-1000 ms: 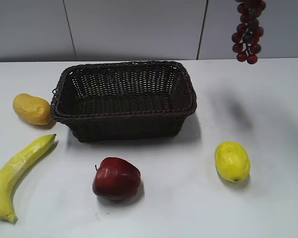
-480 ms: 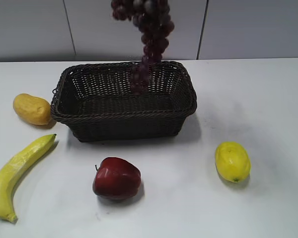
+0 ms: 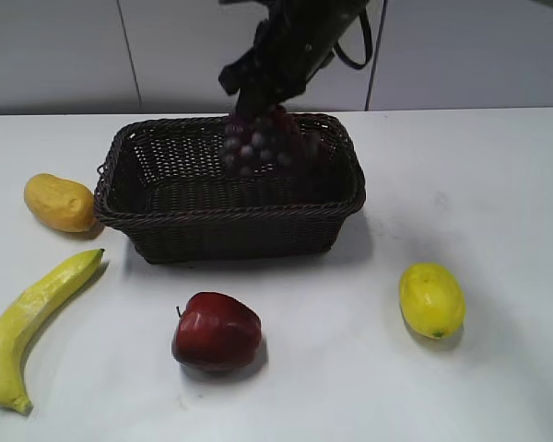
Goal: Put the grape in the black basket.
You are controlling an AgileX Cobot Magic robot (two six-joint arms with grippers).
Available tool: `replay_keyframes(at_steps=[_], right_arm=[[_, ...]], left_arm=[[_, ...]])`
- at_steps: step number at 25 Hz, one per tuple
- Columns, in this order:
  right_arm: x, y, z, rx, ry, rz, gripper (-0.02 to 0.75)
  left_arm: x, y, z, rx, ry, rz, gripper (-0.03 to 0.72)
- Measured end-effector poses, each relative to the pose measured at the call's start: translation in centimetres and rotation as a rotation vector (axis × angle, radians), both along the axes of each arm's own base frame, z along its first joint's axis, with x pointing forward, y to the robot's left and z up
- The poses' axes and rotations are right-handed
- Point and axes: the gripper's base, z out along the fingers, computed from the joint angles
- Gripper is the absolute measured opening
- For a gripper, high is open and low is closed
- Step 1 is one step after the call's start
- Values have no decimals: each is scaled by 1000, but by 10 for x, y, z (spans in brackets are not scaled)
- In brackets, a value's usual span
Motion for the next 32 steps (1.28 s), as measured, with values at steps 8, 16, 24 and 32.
replay_keyframes(at_steps=[8,16,24,32], right_arm=[[-2,-2,-2,-13,1,0,606],[-21,-22,67,-60,-141,22,596],[-74,-69,152,-133,-158,-101,595],[-115,-161,149,-184,-52,-328,594]], left_arm=[[0,0,0,0,0,0,227],[0,0,0,0,0,0,227],[0,0,0,0,0,0,227],[0,0,0,0,0,1,227]])
